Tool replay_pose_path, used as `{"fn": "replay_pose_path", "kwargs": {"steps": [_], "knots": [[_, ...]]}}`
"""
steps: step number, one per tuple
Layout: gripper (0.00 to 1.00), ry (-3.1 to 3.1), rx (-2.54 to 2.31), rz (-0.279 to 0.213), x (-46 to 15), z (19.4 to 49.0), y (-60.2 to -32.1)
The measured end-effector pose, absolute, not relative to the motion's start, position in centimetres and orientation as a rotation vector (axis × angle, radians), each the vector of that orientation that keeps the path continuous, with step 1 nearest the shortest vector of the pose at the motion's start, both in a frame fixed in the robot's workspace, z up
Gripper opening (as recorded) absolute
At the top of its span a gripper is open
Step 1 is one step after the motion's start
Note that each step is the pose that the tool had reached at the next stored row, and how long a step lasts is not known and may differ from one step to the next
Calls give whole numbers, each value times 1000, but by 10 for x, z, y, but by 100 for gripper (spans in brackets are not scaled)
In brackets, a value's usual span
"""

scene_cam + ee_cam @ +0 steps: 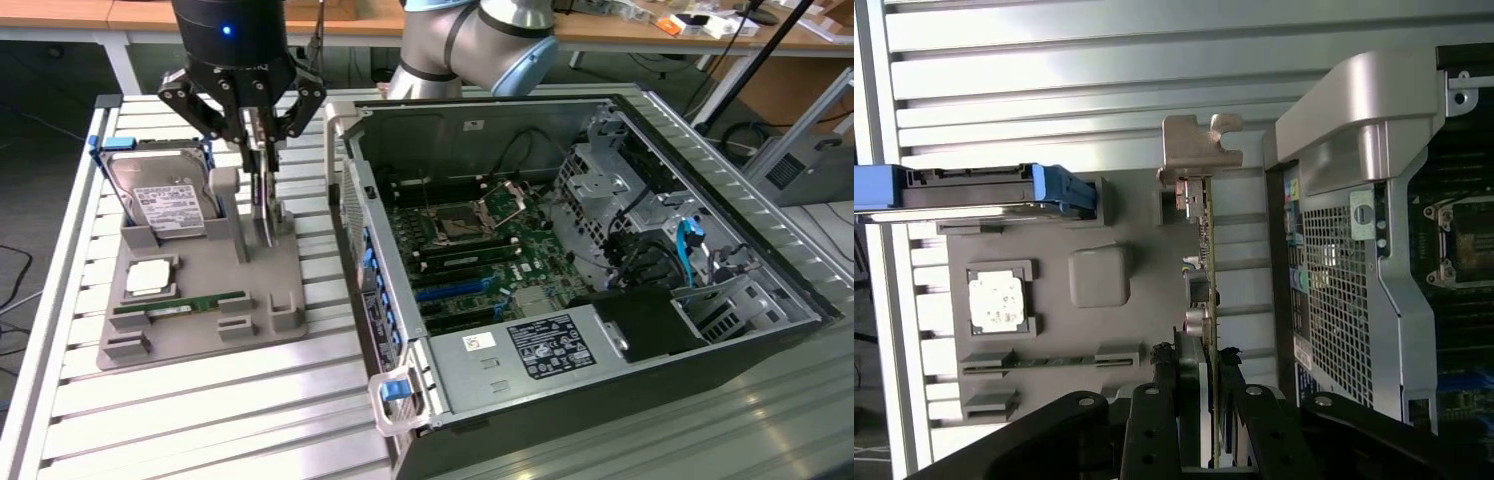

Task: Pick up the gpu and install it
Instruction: 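Pick up the gpu and move the gpu toward the slot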

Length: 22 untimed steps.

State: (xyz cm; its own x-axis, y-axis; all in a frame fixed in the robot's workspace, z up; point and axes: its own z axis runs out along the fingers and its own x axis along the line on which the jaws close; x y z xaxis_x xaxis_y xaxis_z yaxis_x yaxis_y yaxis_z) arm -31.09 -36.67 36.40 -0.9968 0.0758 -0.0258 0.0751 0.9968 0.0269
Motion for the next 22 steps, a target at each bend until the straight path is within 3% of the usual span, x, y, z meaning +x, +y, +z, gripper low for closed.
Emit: {"fn": "replay_pose_path", "kwargs": {"steps": [22], "knots": [[27,3112,118,45,-311,372,-367]]}}
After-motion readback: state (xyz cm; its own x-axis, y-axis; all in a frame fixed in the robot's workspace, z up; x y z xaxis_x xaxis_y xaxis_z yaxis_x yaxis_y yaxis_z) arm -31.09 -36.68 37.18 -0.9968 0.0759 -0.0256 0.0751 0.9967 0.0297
